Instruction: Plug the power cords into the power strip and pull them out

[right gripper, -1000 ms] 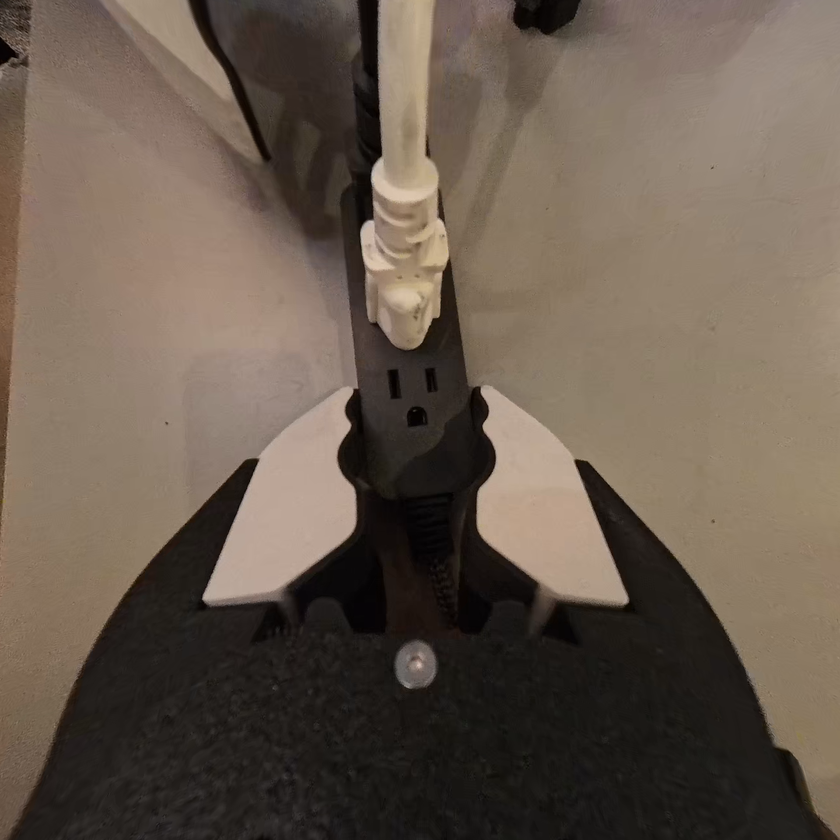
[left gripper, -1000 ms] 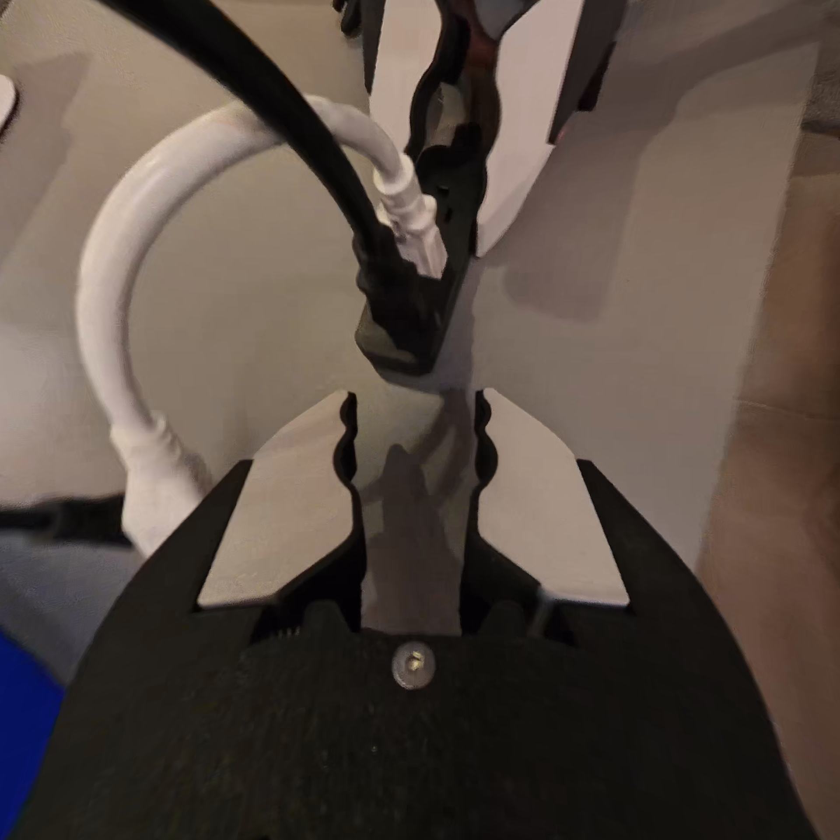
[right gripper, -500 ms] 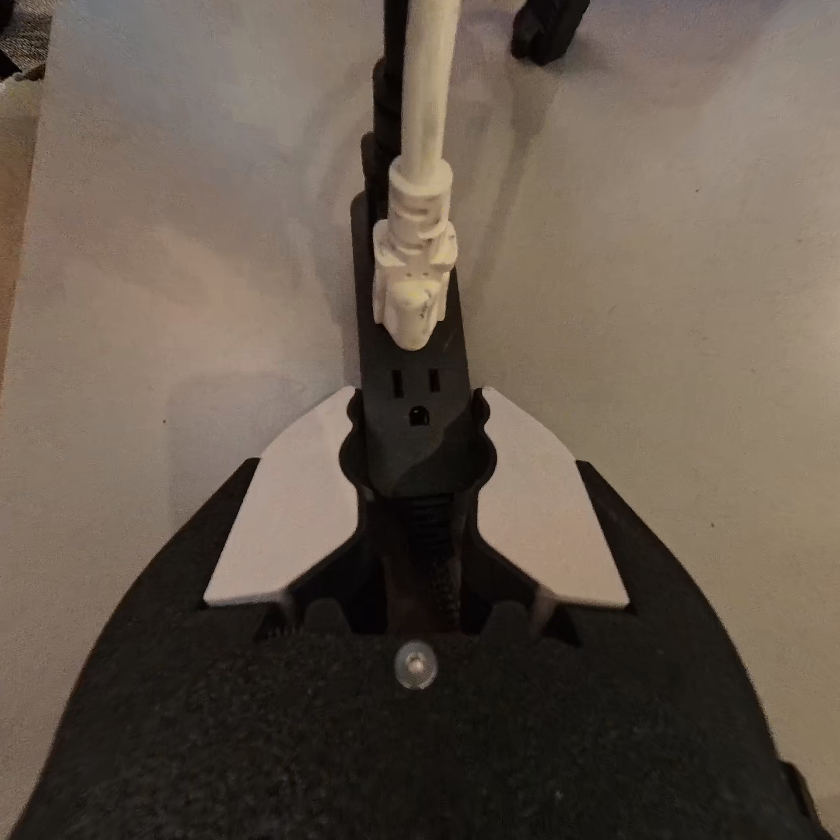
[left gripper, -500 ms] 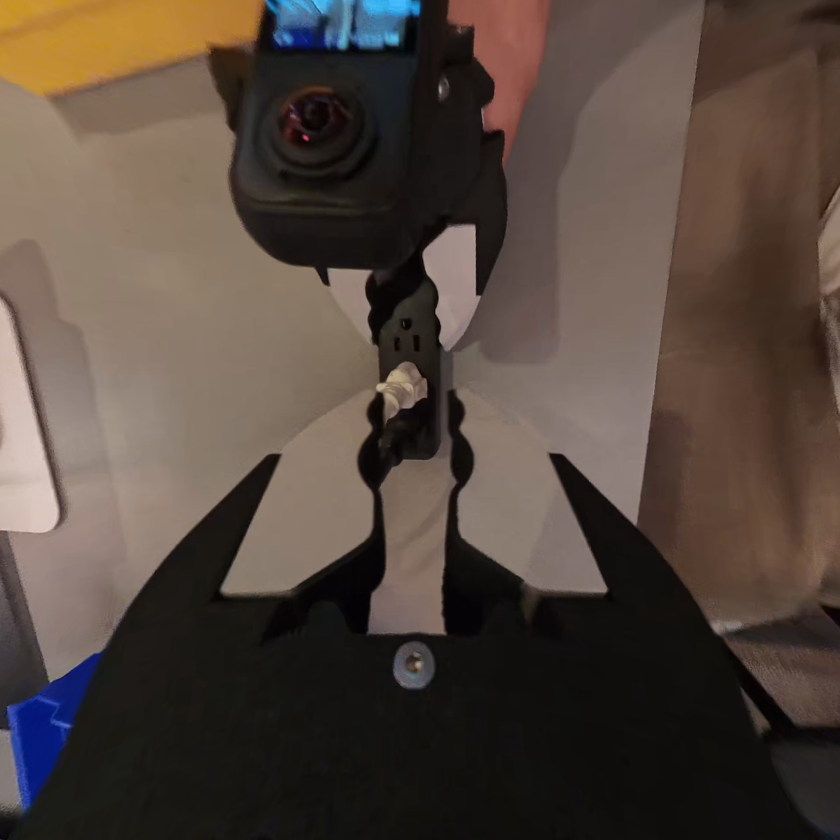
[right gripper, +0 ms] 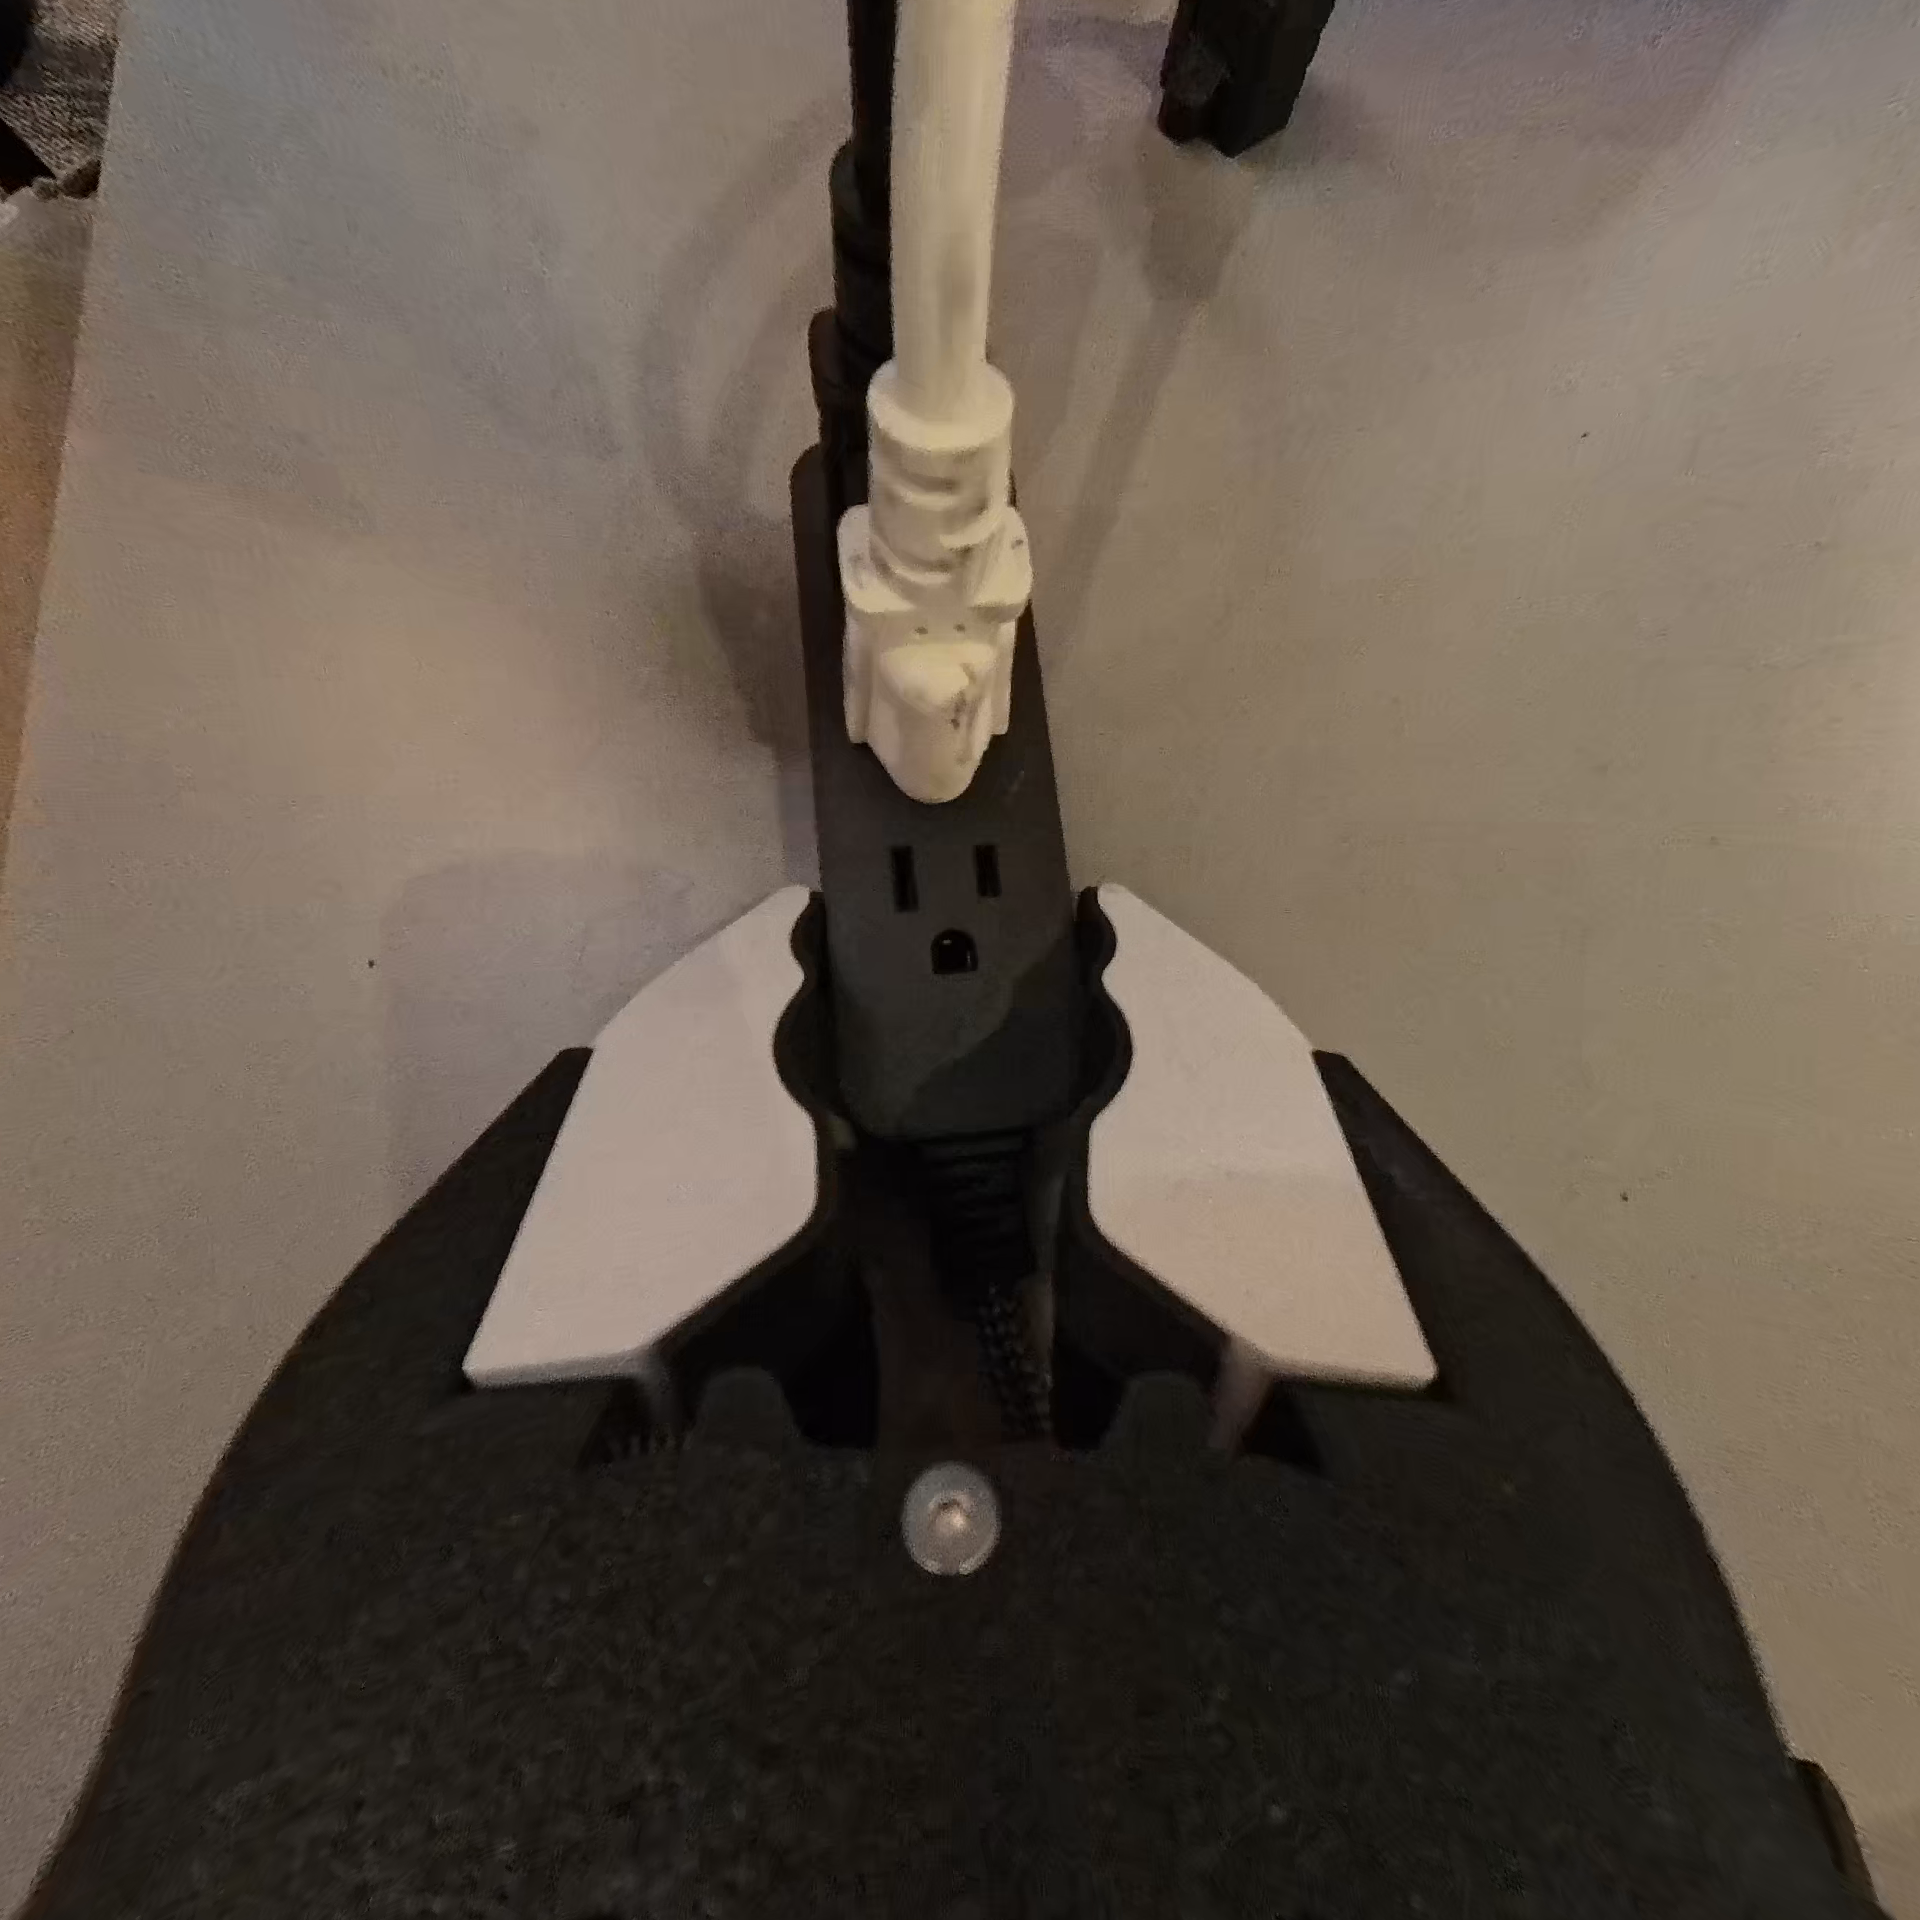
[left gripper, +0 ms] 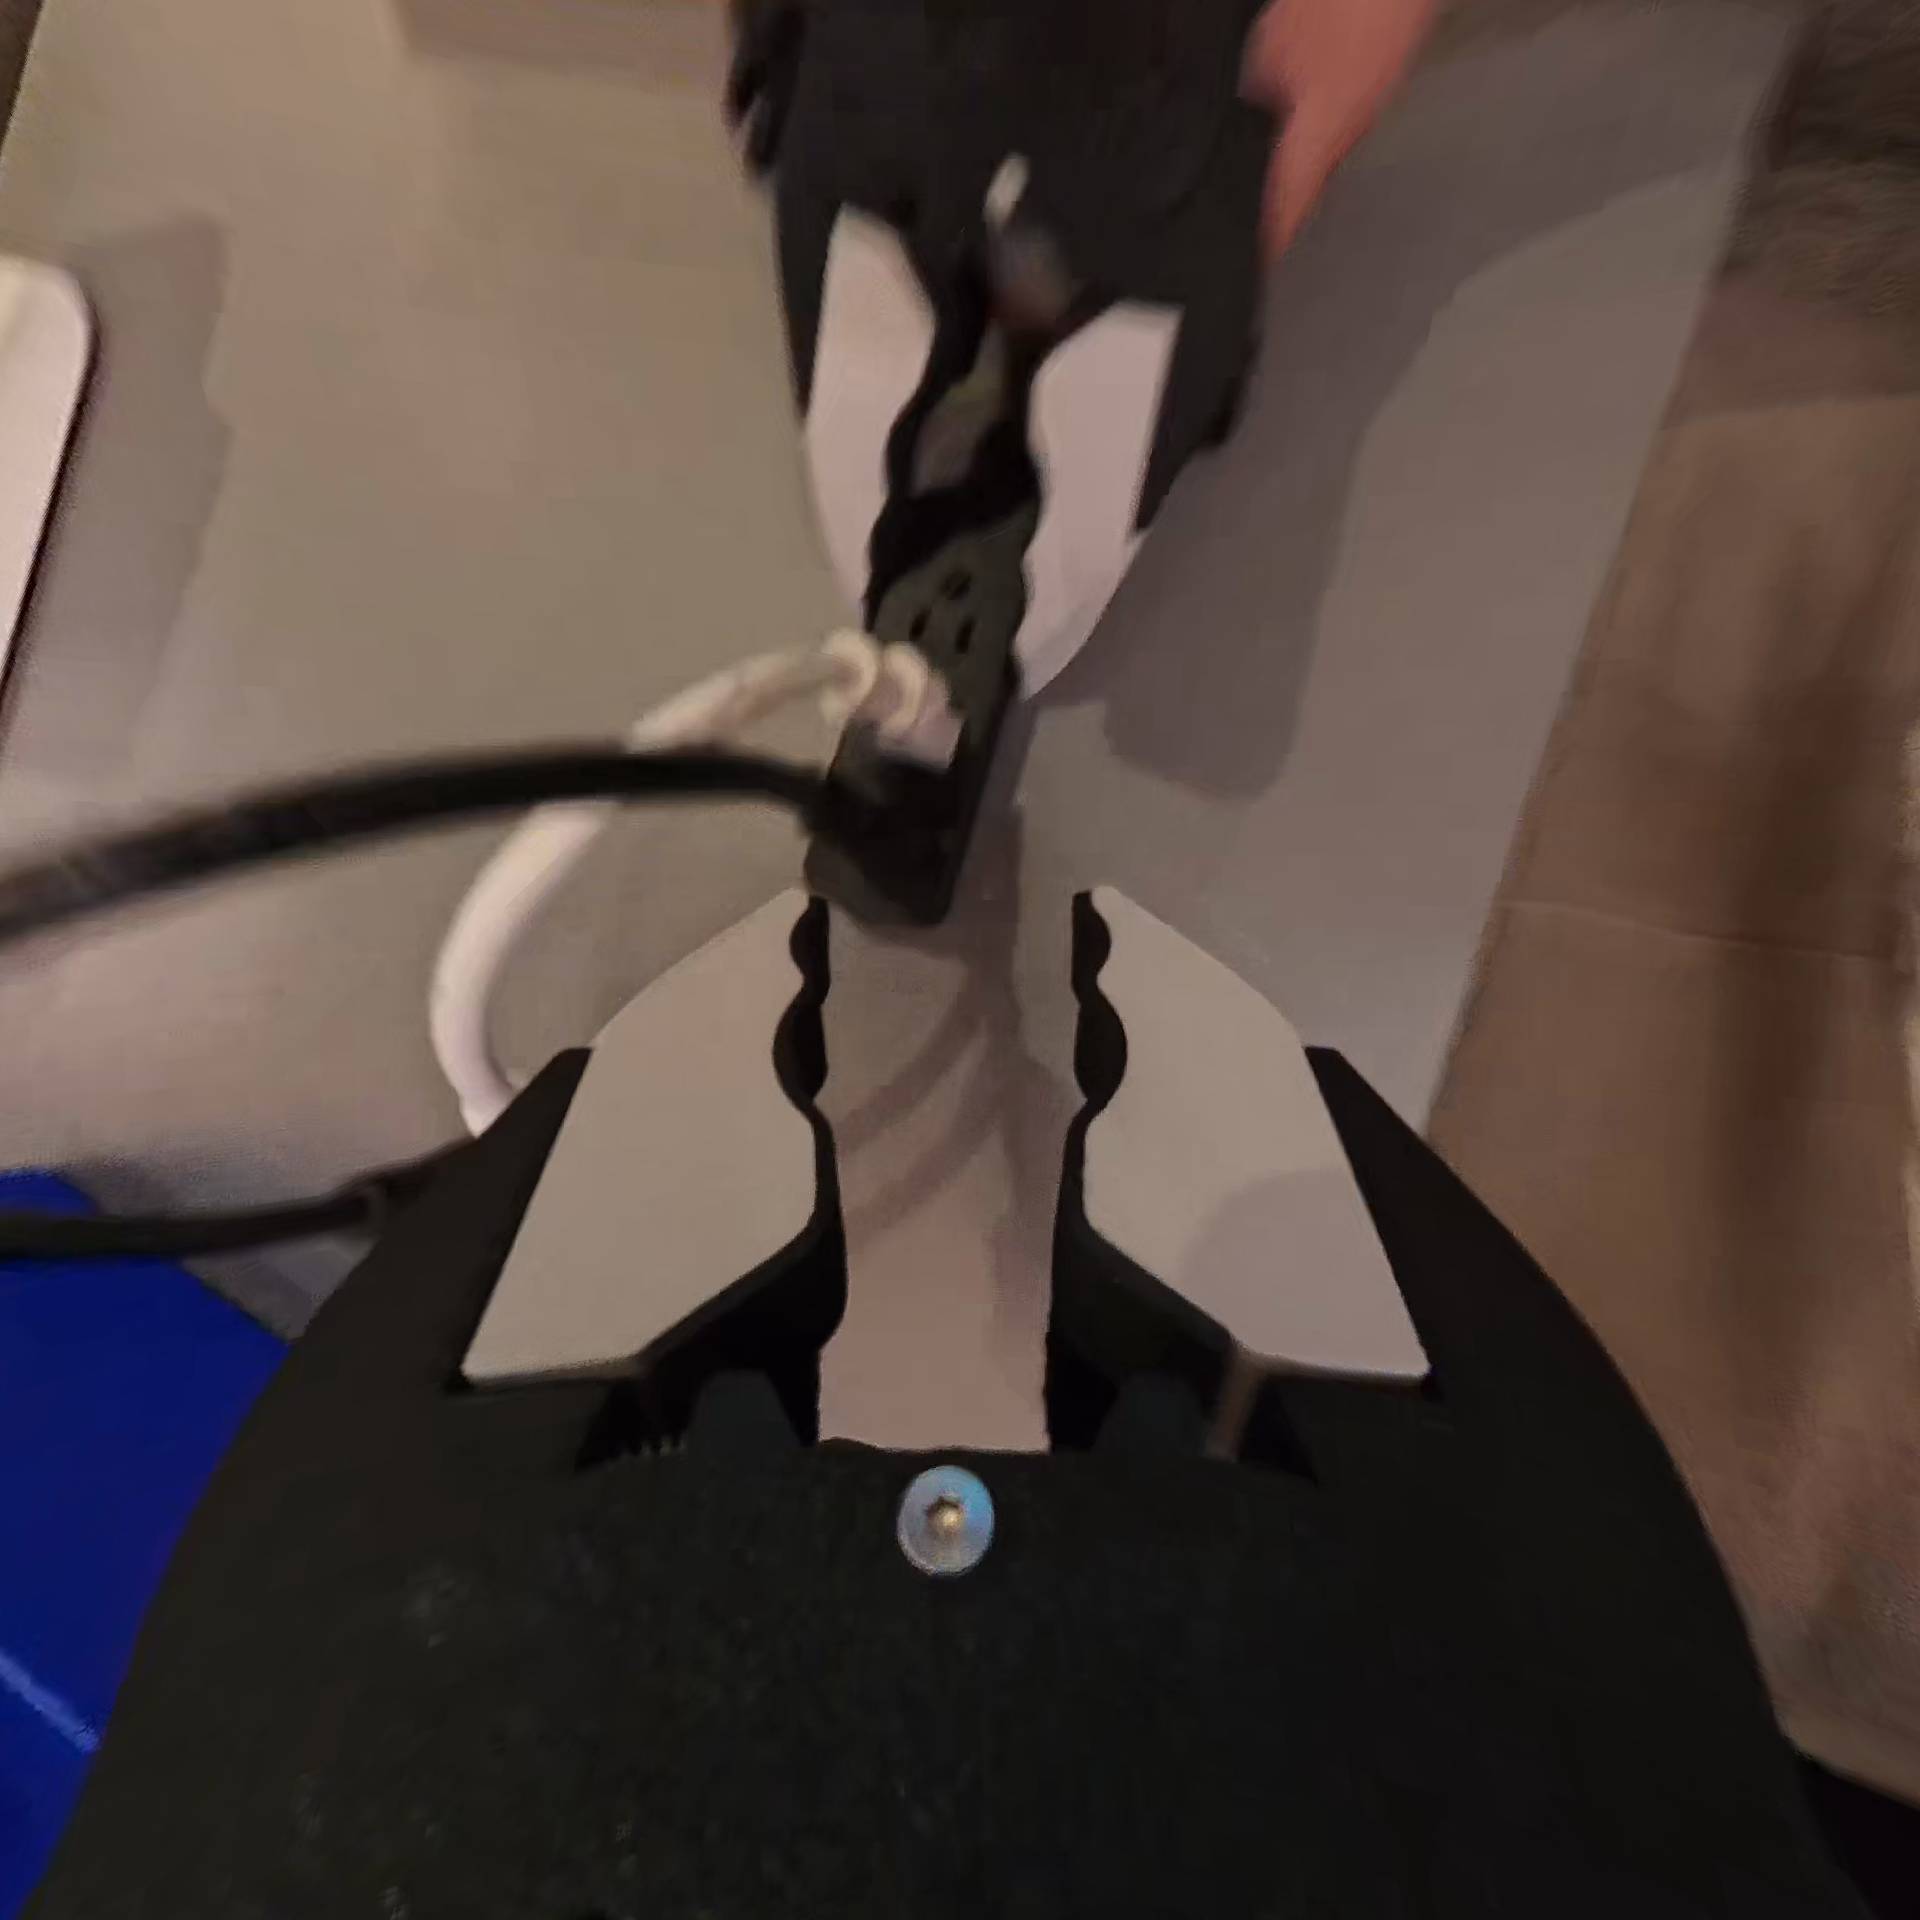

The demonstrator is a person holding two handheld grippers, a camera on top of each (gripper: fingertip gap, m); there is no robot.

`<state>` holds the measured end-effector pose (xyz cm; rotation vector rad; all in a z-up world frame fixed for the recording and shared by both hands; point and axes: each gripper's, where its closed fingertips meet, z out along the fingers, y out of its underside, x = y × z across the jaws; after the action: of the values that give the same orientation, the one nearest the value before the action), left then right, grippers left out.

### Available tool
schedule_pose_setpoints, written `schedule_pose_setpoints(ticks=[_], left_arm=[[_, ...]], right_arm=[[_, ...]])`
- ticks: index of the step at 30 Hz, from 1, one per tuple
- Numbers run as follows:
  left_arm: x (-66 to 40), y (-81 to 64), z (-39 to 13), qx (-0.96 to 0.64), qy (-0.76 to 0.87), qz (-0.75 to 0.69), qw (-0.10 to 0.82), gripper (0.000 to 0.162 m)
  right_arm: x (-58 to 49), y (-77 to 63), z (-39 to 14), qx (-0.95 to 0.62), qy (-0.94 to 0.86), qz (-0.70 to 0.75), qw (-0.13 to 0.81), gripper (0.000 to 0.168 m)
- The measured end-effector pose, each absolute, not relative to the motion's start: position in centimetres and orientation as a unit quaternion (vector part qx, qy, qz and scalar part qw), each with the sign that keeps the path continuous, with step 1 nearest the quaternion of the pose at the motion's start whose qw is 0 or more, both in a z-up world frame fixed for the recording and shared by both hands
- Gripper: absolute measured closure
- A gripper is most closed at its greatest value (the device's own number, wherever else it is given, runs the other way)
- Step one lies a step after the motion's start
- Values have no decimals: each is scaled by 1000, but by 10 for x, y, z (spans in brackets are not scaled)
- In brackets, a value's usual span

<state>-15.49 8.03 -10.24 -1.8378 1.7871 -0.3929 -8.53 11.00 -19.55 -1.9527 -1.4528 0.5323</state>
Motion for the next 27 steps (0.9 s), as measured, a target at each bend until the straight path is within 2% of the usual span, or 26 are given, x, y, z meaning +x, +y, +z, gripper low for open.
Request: schedule_pose_setpoints(ticks=[3,6,9,11,16,18,19,21,27], left_arm=[[-164,107,-147,-715,605,-156,313,110],[-146,119,-167,-713,586,-227,310,103],[-134,118,-181,-683,623,-245,291,107],[-130,116,-188,-667,641,-249,286,115],[-125,115,-190,-658,639,-269,294,115],[-125,115,-190,-657,639,-268,296,115],[-125,115,-190,-658,639,-270,294,115],[-124,115,-190,-656,641,-268,296,115],[-124,113,-190,-650,648,-267,295,116]], right_arm=[[-85,110,-195,-743,-552,204,319,122],[-85,110,-195,-739,-558,206,316,123],[-85,110,-196,-734,-564,212,312,123],[-86,110,-196,-734,-565,214,311,122],[-83,109,-194,-744,-555,202,313,123],[-88,105,-186,-745,-545,203,327,112],[-96,101,-175,-736,-537,225,347,111],[-108,101,-156,-717,-524,246,388,128],[-116,114,-162,-726,-520,253,373,142]])
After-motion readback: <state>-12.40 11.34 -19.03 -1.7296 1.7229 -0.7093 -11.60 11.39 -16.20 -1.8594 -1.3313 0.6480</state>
